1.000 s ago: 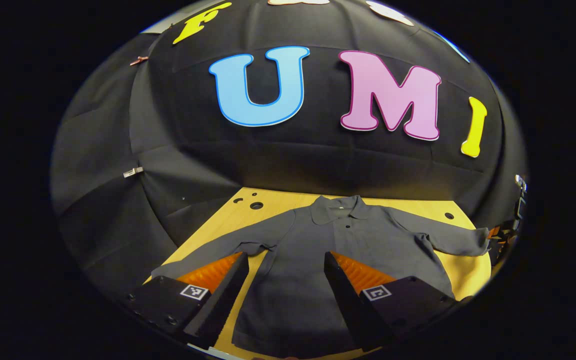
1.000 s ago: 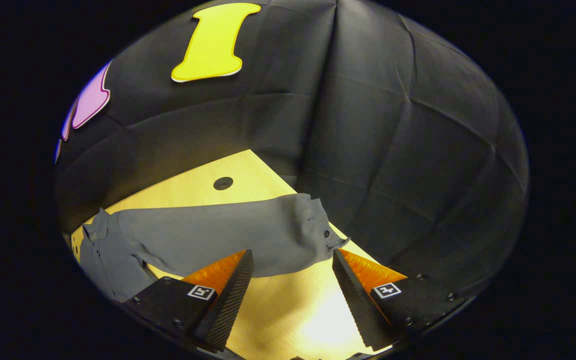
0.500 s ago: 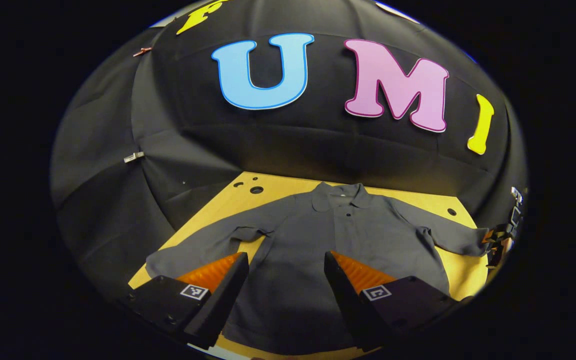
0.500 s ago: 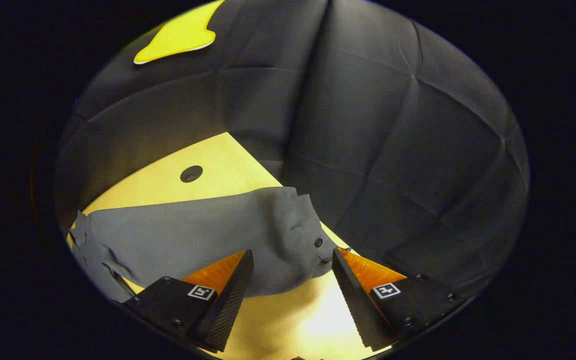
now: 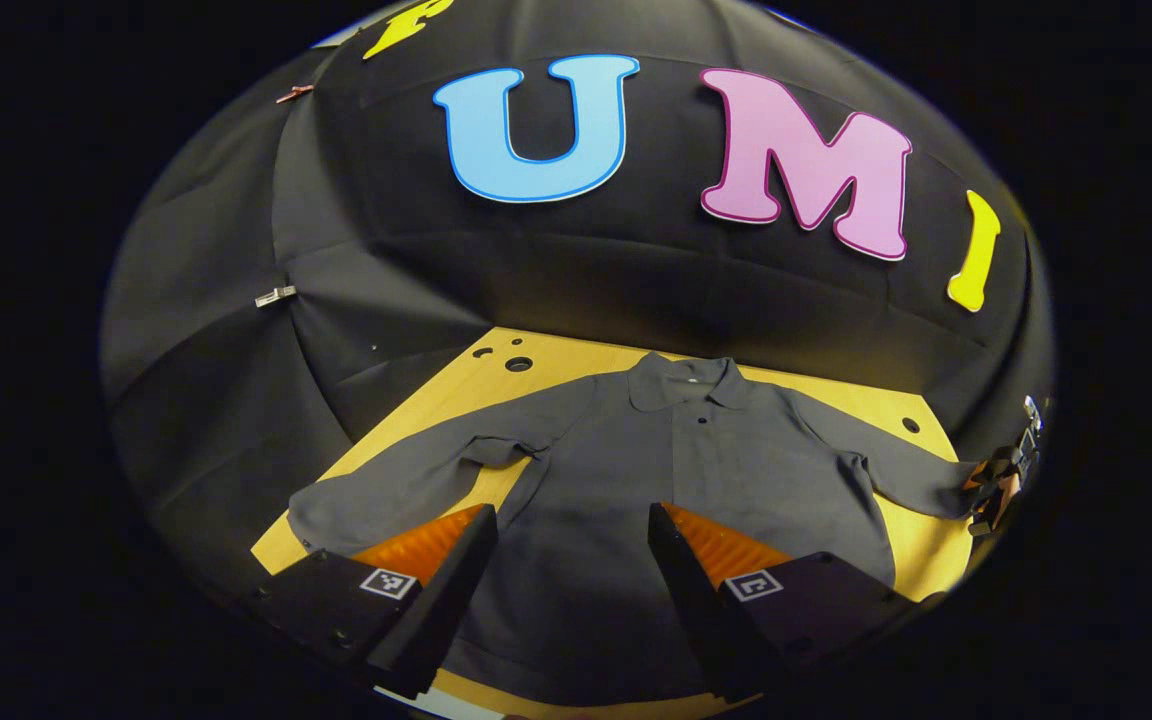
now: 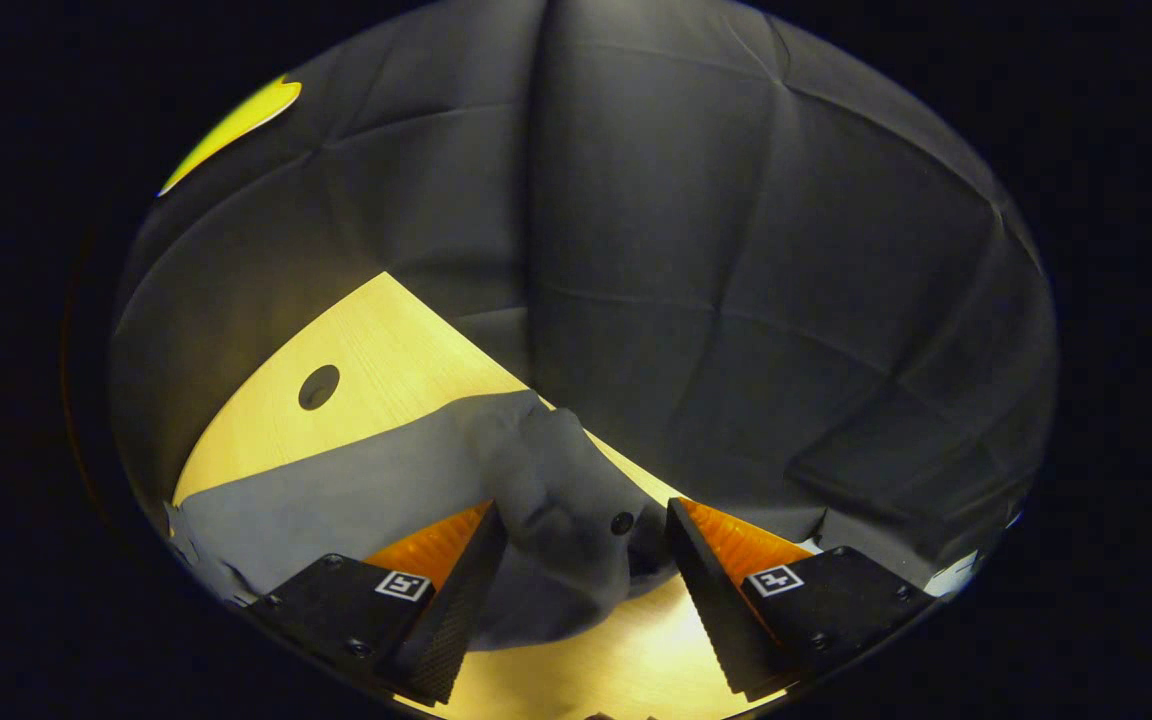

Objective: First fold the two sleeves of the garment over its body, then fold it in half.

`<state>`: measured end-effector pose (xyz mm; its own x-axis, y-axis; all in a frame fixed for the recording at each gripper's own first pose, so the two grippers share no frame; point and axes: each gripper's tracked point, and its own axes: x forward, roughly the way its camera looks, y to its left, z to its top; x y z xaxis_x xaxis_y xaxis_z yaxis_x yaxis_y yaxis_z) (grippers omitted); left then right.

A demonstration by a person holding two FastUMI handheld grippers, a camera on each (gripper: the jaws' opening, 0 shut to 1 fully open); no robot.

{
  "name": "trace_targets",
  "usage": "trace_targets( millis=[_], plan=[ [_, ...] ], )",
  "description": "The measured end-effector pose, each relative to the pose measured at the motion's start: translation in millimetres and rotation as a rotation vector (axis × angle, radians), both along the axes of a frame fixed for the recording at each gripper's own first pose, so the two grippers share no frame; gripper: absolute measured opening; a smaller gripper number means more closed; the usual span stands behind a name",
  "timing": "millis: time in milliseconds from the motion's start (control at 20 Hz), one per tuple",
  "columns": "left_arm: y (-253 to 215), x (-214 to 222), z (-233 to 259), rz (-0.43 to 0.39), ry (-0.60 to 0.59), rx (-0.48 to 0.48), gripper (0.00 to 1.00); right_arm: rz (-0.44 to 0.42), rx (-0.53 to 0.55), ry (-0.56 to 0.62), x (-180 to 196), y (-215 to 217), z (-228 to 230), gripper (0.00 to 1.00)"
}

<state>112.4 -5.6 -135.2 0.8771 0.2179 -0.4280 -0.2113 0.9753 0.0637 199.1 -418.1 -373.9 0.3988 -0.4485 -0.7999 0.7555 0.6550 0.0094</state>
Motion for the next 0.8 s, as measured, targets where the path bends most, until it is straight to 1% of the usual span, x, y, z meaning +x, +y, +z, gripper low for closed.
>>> trace_targets(
  millis=[200,250,300,450,500,700,800],
  plan=[
    [-3.9,0.0,-3.7,-0.009,0.015,0.005,0.96,0.014,0.006,0.045,-4.0,2.5,-3.7,0.98],
    [-3.7,0.8,-2.4,-0.010,0.013,0.010,0.96,0.018,-0.015,0.037,-0.8,0.2,-1.1,0.89],
    [-3.3,1.1,-1.9,-0.008,0.013,0.016,0.96,0.016,-0.010,0.042,-1.3,4.0,-3.8,0.99],
    [-3.4,-0.6,-2.3,-0.006,0.016,0.011,0.96,0.011,-0.007,0.036,-1.0,2.2,1.5,0.98],
    [-4.8,-0.1,-4.8,-0.005,0.019,0.006,0.96,0.020,0.001,0.038,-1.4,1.5,3.4,0.89],
    [-3.5,-2.6,-9.0,0.009,0.024,-0.012,0.96,0.070,0.021,0.032,-0.4,13.1,7.7,0.29],
    [-2.2,-5.8,-7.5,0.015,0.020,-0.015,0.96,0.114,0.049,0.018,2.3,21.5,4.6,0.14]
  ],
)
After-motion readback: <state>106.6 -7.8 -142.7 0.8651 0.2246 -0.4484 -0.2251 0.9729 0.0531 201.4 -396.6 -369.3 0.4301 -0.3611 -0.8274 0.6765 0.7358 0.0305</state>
